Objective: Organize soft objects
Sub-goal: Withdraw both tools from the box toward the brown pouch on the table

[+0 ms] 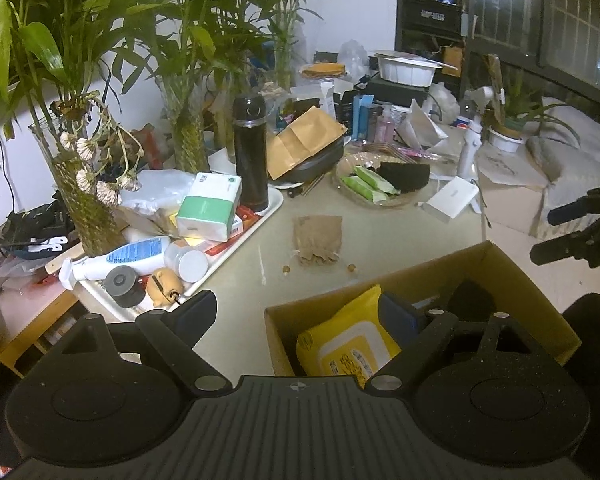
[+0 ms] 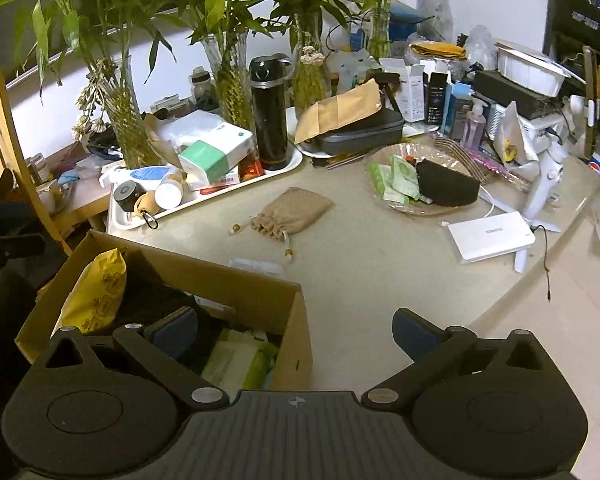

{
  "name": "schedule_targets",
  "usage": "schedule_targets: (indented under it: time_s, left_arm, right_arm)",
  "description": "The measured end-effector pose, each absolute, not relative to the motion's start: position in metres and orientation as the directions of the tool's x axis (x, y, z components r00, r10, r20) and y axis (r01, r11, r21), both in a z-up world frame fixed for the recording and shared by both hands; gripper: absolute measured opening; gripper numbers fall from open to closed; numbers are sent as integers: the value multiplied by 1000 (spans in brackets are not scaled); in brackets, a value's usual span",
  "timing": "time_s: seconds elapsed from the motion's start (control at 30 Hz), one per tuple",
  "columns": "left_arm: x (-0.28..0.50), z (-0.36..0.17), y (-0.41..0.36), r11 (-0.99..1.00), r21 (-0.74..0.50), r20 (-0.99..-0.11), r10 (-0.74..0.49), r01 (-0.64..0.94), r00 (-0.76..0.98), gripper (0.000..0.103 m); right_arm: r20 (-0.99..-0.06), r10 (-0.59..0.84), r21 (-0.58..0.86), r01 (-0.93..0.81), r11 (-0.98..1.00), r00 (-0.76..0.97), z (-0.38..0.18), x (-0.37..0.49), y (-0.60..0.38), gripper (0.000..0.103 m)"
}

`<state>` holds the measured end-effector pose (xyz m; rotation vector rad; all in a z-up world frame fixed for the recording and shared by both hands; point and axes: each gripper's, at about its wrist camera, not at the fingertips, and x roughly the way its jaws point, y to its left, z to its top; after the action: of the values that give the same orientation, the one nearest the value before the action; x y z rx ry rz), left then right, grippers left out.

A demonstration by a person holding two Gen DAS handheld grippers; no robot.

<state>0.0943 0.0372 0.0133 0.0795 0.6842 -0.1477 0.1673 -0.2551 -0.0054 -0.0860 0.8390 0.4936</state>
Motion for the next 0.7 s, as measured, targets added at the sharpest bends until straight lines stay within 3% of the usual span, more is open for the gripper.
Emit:
schedule_targets:
  time_s: [0.7]
  left_arm:
    - [156,5,50,970,-36,-643,-205,239,738,88]
  right_arm:
    - [-713,382,89,-465,881,588,-15,216,-248,103]
